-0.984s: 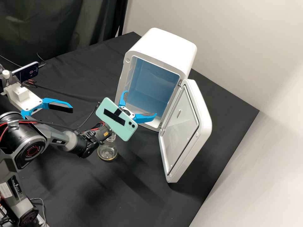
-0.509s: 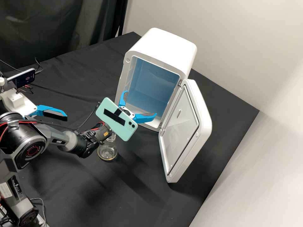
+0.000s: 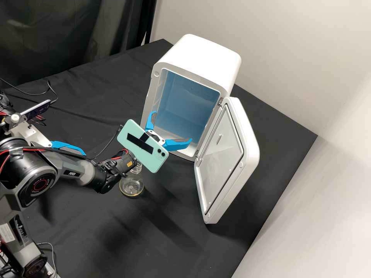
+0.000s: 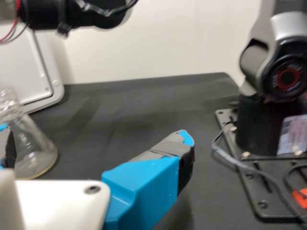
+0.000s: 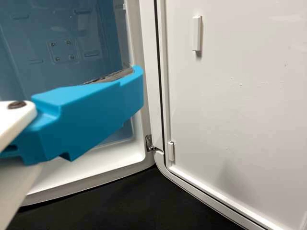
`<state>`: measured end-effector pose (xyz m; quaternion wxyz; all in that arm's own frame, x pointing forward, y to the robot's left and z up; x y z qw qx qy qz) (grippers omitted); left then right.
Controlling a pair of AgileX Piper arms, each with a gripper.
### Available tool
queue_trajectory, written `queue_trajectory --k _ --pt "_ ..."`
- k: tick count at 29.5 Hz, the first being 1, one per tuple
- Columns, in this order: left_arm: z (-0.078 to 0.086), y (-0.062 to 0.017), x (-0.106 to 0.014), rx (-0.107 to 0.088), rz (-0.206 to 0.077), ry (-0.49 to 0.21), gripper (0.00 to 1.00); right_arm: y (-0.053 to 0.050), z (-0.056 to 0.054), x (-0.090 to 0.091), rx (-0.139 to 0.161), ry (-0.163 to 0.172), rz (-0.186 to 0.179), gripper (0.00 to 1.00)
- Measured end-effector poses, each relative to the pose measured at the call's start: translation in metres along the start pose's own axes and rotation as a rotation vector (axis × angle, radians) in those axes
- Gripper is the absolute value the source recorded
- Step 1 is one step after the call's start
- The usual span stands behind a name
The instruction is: Place the flask in the incubator
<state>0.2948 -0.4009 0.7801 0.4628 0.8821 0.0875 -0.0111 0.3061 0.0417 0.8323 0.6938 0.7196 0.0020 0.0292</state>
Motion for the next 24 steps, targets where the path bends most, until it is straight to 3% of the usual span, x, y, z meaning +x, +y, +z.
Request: queue_trajectory --k 6,12,21,24 --pt "-0.021 -0.0137 -0.010 -0.004 -0.032 0.053 1.00 0.000 0.000 0.000 0.000 0.000 0.000 1.00" --pt "-0.036 -0.0176 -0.024 -0.002 -0.022 0.083 1.00 0.000 0.000 0.000 0.000 0.000 0.000 1.00" --pt "-0.058 -0.0282 -0.045 -0.008 -0.086 0.132 1.00 0.000 0.000 0.000 0.000 0.000 0.000 1.00" --pt "-0.064 -0.0266 -0.053 -0.016 -0.085 0.146 1.00 0.000 0.000 0.000 0.000 0.000 0.000 1.00"
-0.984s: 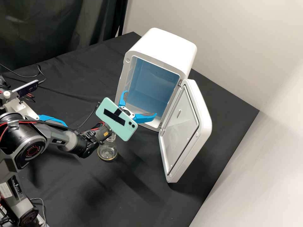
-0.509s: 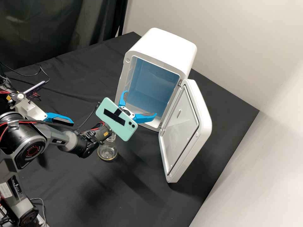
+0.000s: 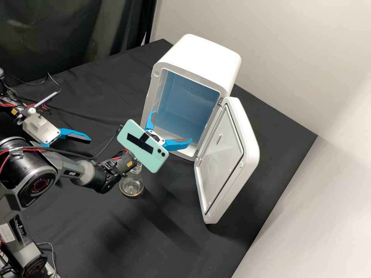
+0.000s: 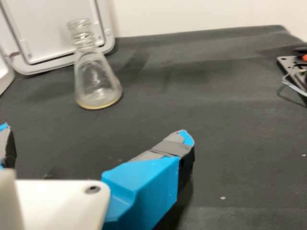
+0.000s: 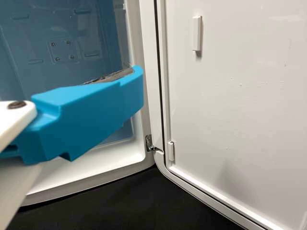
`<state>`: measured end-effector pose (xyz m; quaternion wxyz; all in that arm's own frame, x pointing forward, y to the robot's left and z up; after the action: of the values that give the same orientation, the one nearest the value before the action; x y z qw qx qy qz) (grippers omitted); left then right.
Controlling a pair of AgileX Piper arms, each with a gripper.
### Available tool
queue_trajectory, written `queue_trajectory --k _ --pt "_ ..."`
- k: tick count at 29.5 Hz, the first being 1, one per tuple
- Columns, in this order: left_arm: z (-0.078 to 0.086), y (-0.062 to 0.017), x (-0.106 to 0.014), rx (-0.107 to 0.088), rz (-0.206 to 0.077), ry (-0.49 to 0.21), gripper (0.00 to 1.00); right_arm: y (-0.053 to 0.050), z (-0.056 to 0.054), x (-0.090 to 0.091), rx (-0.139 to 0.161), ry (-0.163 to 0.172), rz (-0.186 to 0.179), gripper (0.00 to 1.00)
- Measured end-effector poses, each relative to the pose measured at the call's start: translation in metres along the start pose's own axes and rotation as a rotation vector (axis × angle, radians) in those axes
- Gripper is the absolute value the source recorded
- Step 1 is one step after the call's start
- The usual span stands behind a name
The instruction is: Place the flask in the incubator
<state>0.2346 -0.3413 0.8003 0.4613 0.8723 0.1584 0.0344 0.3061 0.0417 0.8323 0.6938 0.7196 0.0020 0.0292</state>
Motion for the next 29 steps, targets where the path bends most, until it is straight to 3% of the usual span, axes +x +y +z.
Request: queue_trajectory --k 5,8,13,15,18,20,22,29 --pt "-0.011 0.0051 -0.015 -0.015 0.017 0.017 1.00 0.000 0.000 0.000 0.000 0.000 0.000 1.00" --pt "-0.019 0.0080 -0.024 -0.042 0.029 0.035 1.00 0.000 0.000 0.000 0.000 0.000 0.000 1.00" --pt "-0.033 0.0159 -0.039 -0.109 0.067 0.056 1.00 0.000 0.000 0.000 0.000 0.000 0.000 1.00" --pt "-0.038 0.0193 -0.043 -0.123 0.083 0.059 1.00 0.000 0.000 0.000 0.000 0.000 0.000 1.00" --pt "-0.044 0.0225 -0.047 -0.131 0.099 0.075 1.00 0.000 0.000 0.000 0.000 0.000 0.000 1.00" --pt "-0.048 0.0234 -0.049 -0.126 0.105 0.083 1.00 0.000 0.000 0.000 0.000 0.000 0.000 1.00" --pt "-0.051 0.0234 -0.051 -0.123 0.106 0.088 1.00 0.000 0.000 0.000 0.000 0.000 0.000 1.00" --pt "-0.060 0.0228 -0.059 -0.138 0.110 0.119 1.00 0.000 0.000 0.000 0.000 0.000 0.000 1.00"
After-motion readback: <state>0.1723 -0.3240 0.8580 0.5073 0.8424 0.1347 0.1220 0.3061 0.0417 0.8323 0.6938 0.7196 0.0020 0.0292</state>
